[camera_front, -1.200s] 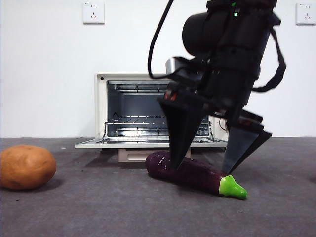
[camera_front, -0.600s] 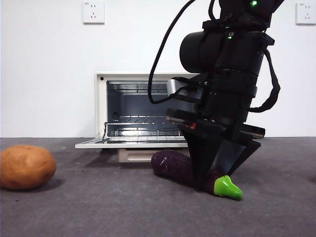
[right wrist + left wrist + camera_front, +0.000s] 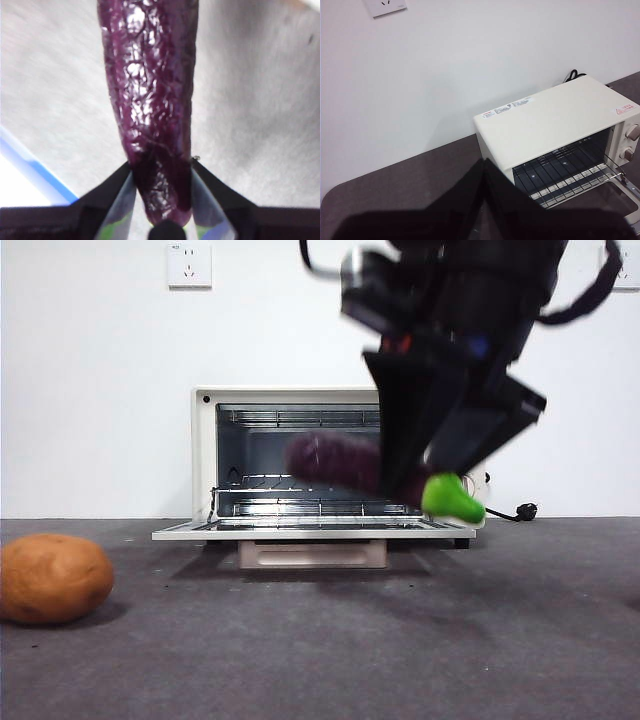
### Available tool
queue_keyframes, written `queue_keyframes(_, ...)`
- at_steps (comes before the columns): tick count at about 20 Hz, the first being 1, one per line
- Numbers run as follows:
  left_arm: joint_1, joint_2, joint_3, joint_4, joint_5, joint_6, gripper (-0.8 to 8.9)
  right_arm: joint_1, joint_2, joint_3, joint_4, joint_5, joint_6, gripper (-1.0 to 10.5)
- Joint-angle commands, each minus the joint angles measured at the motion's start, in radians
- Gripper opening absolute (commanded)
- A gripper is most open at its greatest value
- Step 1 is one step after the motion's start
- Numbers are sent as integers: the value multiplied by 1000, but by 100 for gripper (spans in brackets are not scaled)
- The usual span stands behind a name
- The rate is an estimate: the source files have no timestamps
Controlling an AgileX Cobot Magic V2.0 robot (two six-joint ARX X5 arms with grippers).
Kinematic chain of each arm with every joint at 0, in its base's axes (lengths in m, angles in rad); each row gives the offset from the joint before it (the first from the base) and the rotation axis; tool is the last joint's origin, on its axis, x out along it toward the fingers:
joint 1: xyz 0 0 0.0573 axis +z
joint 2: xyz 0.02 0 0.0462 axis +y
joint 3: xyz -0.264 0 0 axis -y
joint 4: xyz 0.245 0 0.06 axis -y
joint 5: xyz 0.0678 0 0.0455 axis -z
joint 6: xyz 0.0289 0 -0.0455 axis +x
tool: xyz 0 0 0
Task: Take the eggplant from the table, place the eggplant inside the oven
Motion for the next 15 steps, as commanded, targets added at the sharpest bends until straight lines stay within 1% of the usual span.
queue_keyframes(1, 3, -1, -2, 9, 2, 11, -6, -26, 8, 42, 8, -1, -3, -9)
queue_keyframes(3, 3, -1, -2, 0, 14, 11, -6, -68, 25, 92, 23, -6, -4, -9)
queue_keyframes(5, 3, -1, -2, -13, 18, 11, -6, -109, 71, 163, 29, -30, -3, -9)
queue_keyframes(8, 1, -2, -2, -15, 18, 10, -6, -184, 187, 307, -3, -101, -2, -9)
queue_keyframes(10, 0, -6, -2, -15, 18, 10, -6, -221, 269, 401, -22, -108, 2, -9)
queue_keyframes(15, 0, -17, -2, -16, 17, 10, -6, -272, 442, 623, -75, -116, 6, -9)
